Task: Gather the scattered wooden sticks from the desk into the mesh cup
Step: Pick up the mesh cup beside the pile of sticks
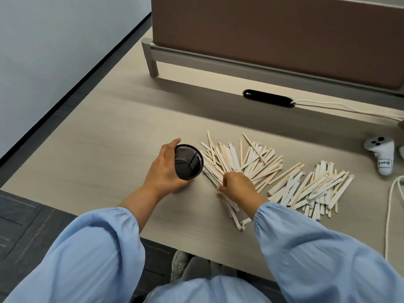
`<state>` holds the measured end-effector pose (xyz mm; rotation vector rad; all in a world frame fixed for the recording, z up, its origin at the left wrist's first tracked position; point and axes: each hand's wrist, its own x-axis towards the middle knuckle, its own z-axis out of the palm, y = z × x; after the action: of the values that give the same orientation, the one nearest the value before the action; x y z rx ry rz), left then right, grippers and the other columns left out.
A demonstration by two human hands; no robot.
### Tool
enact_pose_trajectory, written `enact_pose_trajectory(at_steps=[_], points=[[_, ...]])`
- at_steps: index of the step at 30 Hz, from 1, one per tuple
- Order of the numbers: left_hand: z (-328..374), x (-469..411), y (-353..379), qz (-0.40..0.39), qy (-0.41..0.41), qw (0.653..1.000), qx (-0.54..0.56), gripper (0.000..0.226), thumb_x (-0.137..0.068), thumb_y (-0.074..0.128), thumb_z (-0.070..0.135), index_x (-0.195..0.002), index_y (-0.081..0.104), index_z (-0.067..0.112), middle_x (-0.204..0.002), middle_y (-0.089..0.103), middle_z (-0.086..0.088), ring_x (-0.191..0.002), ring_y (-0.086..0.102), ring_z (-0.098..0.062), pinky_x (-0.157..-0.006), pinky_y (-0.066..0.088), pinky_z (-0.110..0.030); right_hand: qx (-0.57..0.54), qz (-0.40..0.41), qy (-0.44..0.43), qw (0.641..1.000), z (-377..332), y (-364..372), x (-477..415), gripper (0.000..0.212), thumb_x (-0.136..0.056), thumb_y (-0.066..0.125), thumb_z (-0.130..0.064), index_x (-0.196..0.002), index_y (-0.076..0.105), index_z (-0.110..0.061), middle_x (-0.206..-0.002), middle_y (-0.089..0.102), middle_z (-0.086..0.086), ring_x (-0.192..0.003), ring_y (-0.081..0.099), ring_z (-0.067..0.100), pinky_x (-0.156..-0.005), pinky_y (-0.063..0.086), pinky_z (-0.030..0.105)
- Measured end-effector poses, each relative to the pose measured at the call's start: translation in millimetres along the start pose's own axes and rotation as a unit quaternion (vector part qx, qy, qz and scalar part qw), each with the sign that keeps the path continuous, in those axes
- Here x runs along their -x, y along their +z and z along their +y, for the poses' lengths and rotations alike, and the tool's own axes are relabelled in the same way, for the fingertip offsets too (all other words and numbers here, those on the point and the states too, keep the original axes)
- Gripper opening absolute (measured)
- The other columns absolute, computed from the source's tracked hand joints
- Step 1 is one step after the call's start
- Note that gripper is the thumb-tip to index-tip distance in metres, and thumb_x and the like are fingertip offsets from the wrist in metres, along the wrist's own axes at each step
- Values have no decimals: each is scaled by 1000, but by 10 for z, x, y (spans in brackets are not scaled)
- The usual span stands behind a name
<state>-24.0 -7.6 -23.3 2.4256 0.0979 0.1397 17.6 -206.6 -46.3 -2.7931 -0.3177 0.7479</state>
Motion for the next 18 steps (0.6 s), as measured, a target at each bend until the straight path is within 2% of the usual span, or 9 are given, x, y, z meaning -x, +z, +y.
enact_pose_trajectory(at_steps=[3,5,7,10,13,14,18], points=[[6,-28,-1,1,27,1000,-15,106,-50,88,28,-137,29,15,-127,47,-12,-113,50,-30,-94,42,-43,4,-26,13,1000,28,-68,3,24,-87,64,-27,-96,62,-5,-91,61,10,-79,51,24,-69,40,29],[2,-50,9,2,42,999,-30,107,-48,88,35,-136,31,13,-124,51,-13,-111,52,-31,-93,41,-44,32,-78,30,996,37,-90,23,24,-84,69,-28,-82,60,-6,-77,58,5,-75,53,22,-65,41,28],[4,-73,17,5,55,998,-41,107,-46,82,45,-135,33,12,-122,53,-13,-109,53,-31,-91,43,-45,44,-105,44,992,24,-74,51,36,-79,72,-37,-68,49,-11,-67,51,1,-73,52,21,-60,40,27],[-1,-100,19,7,68,996,-51,105,-46,75,50,-134,34,11,-120,54,-14,-107,54,-33,-88,44,-46,42,-61,38,997,-34,-18,85,40,-77,72,-44,-85,54,-9,-83,54,5,-80,53,24,-66,42,30],[-27,-115,8,7,78,995,-61,104,-46,73,53,-133,34,13,-120,54,-14,-106,55,-33,-87,44,-46,27,-13,50,998,-98,52,86,40,-81,71,-36,-103,59,-5,-103,62,13,-94,59,29,-76,46,32],[-39,-113,2,7,82,995,-65,103,-46,70,56,-133,33,15,-120,54,-13,-105,55,-32,-86,43,-46,21,-11,58,998,-112,67,78,38,-82,70,-32,-104,60,-4,-104,62,13,-92,59,29,-77,46,31],[-105,-102,-24,7,87,994,-72,100,-46,59,64,-131,30,19,-119,55,-13,-103,56,-32,-84,44,-47,5,-36,84,996,-181,84,21,17,-85,66,-15,-97,60,-6,-86,56,8,-82,55,27,-71,44,30]])
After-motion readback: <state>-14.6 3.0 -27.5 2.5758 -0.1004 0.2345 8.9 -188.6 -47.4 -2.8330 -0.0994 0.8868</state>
